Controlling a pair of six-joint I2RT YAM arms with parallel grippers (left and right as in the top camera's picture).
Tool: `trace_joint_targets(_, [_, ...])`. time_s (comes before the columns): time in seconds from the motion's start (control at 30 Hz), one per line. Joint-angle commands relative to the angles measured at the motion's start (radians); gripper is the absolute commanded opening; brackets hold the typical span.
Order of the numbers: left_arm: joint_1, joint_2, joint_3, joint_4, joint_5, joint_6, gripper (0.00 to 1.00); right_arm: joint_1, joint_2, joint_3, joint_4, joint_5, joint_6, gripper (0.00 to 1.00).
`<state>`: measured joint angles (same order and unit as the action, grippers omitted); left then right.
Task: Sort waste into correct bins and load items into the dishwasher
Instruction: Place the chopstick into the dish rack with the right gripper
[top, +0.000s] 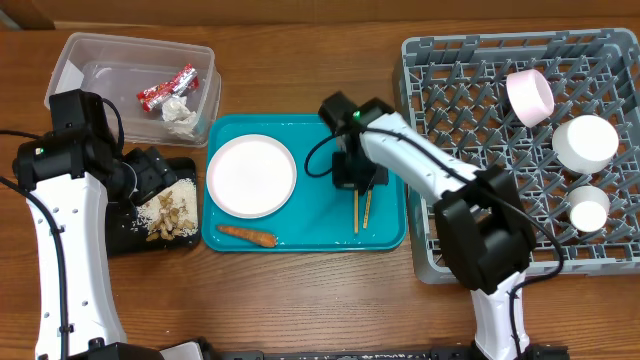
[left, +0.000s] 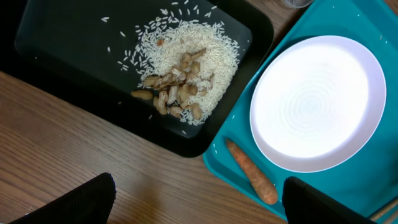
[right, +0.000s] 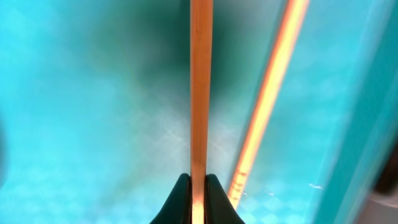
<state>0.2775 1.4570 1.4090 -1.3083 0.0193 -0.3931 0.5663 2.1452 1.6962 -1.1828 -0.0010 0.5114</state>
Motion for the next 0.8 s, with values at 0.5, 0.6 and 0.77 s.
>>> trace_joint_targets(0.5, [0.003,-0.013,0.013,0.006,0.008,-0.014,0.88,-0.315,-0.314,-0.018,-0.186,0.106,-0.377,0.04])
trace_joint_targets(0.6, [0.003,-0.013,0.013,0.006,0.008,-0.014,0.88,-0.316,-0.314,-0.118,-0.129,0.064,-0.413,0.04])
trace_joint_targets(0.77, [0.003,-0.013,0.013,0.003,0.008,-0.014,0.88,-0.312,-0.314,-0.242,-0.03,0.066,-0.412,0.04])
